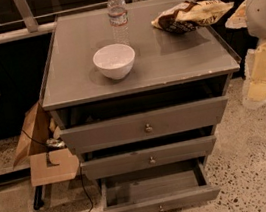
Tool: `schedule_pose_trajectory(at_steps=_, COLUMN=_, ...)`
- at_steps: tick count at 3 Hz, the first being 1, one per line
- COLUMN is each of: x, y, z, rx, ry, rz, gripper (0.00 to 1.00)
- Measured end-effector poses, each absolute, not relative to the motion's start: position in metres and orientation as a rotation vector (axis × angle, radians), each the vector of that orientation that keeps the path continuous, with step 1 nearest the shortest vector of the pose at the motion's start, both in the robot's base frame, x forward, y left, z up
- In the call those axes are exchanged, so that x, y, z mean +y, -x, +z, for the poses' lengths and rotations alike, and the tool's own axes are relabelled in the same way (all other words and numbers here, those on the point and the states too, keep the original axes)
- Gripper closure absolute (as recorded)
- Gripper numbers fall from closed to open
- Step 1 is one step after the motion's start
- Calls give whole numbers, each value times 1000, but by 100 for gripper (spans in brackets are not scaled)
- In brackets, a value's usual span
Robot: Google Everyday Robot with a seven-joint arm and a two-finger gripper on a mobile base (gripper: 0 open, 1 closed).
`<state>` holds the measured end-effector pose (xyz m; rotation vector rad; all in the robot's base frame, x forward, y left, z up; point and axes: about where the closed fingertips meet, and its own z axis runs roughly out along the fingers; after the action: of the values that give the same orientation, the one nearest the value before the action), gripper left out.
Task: Close bottom drawer
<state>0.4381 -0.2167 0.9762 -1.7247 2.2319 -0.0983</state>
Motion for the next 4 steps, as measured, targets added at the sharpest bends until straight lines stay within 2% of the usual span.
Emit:
schedule_pose_trajectory(at_steps=1, x=-217, y=-438, z=976, rx=2232, ry=1725, rz=-98, gripper=0)
schedule_pose_trajectory(at_steps=2, x=-217, y=-438, z=976, rx=2232, ry=1725, rz=-98, gripper=9)
schedule_pose_trajectory(at_steps=3, x=-215, y=-438, z=961, rx=2217, ry=1707, rz=-77, gripper=32)
schedule_pose_trajectory(at_steps=4, x=-210, y=-430, z=905, rx=2181, ry=1671, rz=11, gripper=55)
